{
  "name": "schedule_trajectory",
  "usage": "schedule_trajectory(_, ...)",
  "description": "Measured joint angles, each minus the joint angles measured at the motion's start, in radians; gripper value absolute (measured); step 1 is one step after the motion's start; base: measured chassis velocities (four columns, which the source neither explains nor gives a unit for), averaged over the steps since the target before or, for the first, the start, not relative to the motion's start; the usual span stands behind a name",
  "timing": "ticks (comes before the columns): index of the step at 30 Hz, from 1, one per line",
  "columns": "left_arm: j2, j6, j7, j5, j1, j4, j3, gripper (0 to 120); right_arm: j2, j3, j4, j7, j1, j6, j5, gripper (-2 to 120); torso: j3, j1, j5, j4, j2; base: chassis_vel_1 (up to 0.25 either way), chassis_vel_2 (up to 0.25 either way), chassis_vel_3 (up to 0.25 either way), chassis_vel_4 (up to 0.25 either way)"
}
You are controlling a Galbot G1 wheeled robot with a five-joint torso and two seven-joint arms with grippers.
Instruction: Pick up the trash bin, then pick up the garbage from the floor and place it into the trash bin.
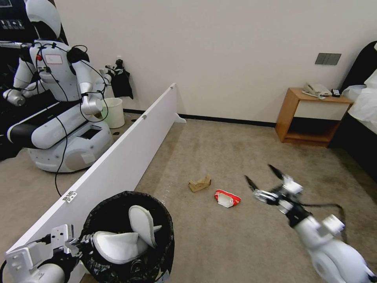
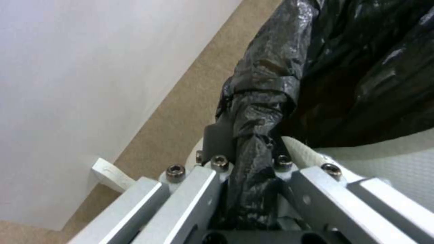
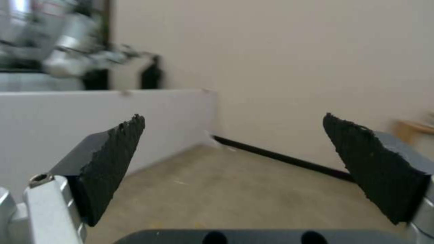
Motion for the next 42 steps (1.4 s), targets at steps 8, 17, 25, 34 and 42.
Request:
schedule_trajectory(8,0.0,0.0,0.018,0.071,0.009,0.0,0.016,1,0.329,0.202,0.013,-0.065,-0.169,0.029,-0.118,100,0.0,0.0,-0.0001,-0.0005,0.0,0.0,0.0,0.0,0.0)
schedule_trajectory(17,0.017,0.0,0.036,0.098,-0.005,0.014,0.037,1,0.441,0.273,0.009,-0.106,-0.158,0.037,-0.125,100,0.0,0.0,0.0,-0.0002,0.0,0.0,0.0,0.0,0.0)
schedule_trajectory(25,0.021,0.0,0.042,0.102,-0.008,0.024,0.048,1,0.456,0.282,0.003,-0.13,-0.16,0.046,-0.127,100,0.0,0.0,0.0001,-0.0003,0.0,0.0,0.0,0.0,0.0)
schedule_trajectory(34,0.025,0.0,0.045,0.093,-0.007,0.024,0.038,1,0.454,0.278,-0.013,-0.143,-0.153,0.052,-0.128,100,0.0,0.0,0.0001,-0.0003,0.0,-0.051,0.06,0.062,-0.064)
schedule_trajectory(42,0.019,0.0,0.045,0.093,-0.012,0.024,0.041,1,0.443,0.275,-0.023,-0.146,-0.148,0.052,-0.121,100,0.0,0.0,0.0002,-0.0004,0.0,-0.07,0.067,0.071,-0.074)
